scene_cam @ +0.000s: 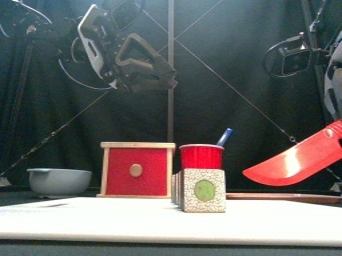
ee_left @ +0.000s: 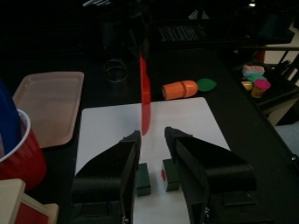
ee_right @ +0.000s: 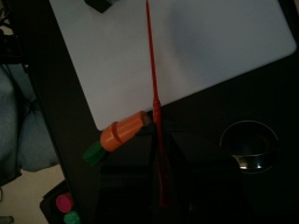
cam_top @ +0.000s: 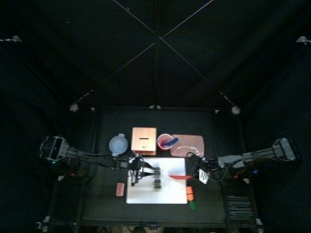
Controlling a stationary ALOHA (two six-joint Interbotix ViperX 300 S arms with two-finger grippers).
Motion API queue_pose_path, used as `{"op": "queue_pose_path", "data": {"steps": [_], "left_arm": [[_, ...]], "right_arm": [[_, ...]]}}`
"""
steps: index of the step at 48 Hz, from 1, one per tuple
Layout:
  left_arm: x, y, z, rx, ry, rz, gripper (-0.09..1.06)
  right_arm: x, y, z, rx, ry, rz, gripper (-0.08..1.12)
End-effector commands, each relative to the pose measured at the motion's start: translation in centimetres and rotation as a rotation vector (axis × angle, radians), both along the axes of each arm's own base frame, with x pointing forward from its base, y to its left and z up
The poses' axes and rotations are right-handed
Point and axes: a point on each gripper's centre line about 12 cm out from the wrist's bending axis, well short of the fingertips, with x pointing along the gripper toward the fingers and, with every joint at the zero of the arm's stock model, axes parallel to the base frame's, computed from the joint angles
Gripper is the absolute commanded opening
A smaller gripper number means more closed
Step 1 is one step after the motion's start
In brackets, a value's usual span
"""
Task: Place sushi on board then cut the sushi with the knife then place the pieces on the plate
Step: Place the 4 sushi pieces on the plate
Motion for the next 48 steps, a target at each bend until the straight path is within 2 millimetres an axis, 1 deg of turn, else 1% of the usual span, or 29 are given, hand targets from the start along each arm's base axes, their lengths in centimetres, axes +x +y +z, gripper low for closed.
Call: {"op": "queue_pose_path", "data": {"steps": [1,7,19,27,33,38,40,48], "left_arm": [[0.2,0.1,0.7,-0.005,-0.026,0.004,0.70],[0.1,0.1,0.6,-0.005,-0.023,0.004,0.70],[0.1,0.1,0.7,-0.006,-0.024,0.005,0.70],[0.1,0.1,0.7,-0.005,-0.024,0.004,0.70],[0.1,0.1,0.6,-0.006,-0.023,0.005,0.70],[-0.2,0.3,0.1,-0.005,-0.007,0.009,0.70],[-0.4,0.4,-0.1,-0.010,-0.001,0.014,0.70],[-1.4,0.5,-1.0,-0.042,0.028,0.038,0.70]], "right_arm": [[0.2,-0.1,0.5,0.004,-0.020,-0.005,0.52],[0.2,0.0,0.5,0.004,-0.023,-0.004,0.56],[0.2,0.0,0.4,0.005,-0.019,-0.005,0.68],[0.6,-0.1,1.0,-0.001,-0.051,-0.006,0.69],[2.0,-0.5,2.2,-0.036,-0.158,-0.008,0.69],[3.5,-1.4,2.9,-0.104,-0.227,-0.010,0.69],[4.3,-2.1,3.0,-0.135,-0.247,-0.023,0.69],[7.2,-3.6,3.3,-0.223,-0.262,-0.022,0.70]]}}
